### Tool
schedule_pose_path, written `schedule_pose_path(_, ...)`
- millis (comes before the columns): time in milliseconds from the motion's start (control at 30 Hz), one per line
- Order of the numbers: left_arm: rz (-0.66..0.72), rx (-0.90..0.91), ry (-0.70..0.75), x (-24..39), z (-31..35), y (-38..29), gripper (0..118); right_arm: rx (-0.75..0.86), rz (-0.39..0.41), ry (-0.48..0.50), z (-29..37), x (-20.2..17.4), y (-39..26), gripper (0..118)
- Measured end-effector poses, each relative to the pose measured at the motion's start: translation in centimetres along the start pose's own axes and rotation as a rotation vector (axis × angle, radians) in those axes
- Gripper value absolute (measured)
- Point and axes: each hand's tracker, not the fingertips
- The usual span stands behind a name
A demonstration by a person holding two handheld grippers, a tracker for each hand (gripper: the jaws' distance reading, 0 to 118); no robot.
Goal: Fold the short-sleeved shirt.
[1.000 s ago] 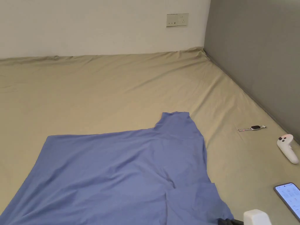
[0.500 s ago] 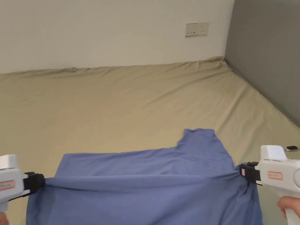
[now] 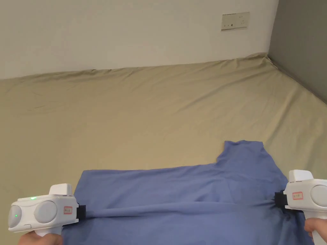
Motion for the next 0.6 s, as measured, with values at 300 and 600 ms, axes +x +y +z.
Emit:
schedule_pose_path(300,0.148,0.255,-0.064,-2.7,8.0,-0.1,105,0.325,0.116,0.049,10.7,-0.2,0.0,106)
schedule_pose_path(600,-0.144,0.828,-0.064,0.1,34.7,-9.1,96,0.842,-0.090,0.277,32.7,-1.6,-7.2,86)
